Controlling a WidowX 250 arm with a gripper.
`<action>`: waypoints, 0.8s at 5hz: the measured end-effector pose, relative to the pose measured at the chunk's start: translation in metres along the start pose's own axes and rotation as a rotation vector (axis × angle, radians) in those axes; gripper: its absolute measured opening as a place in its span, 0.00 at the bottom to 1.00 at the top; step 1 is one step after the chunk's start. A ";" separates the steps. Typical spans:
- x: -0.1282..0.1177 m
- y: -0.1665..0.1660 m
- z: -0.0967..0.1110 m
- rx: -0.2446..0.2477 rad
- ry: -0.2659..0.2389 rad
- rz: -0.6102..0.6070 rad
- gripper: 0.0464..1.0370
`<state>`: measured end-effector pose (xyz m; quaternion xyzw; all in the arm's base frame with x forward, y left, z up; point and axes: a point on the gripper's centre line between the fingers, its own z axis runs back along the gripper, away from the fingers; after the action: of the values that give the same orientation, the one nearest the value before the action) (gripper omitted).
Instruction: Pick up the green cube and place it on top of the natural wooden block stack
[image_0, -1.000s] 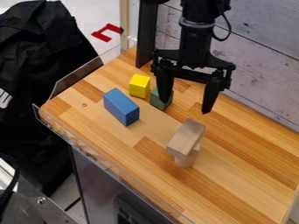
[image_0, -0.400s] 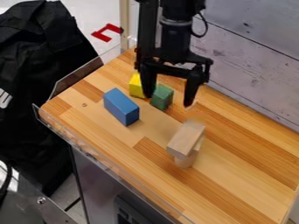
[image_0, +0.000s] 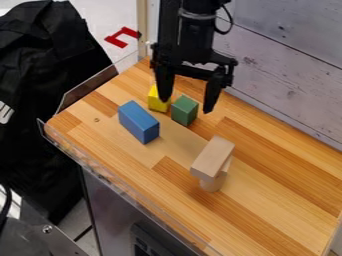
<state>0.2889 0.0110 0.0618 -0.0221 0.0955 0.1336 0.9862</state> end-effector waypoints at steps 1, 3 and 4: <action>0.019 0.001 -0.006 0.065 0.018 -0.111 0.96; 0.038 0.001 -0.016 0.081 0.014 -0.240 0.96; 0.040 0.003 -0.021 0.067 0.020 -0.233 0.96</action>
<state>0.3222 0.0232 0.0332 -0.0012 0.1065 0.0148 0.9942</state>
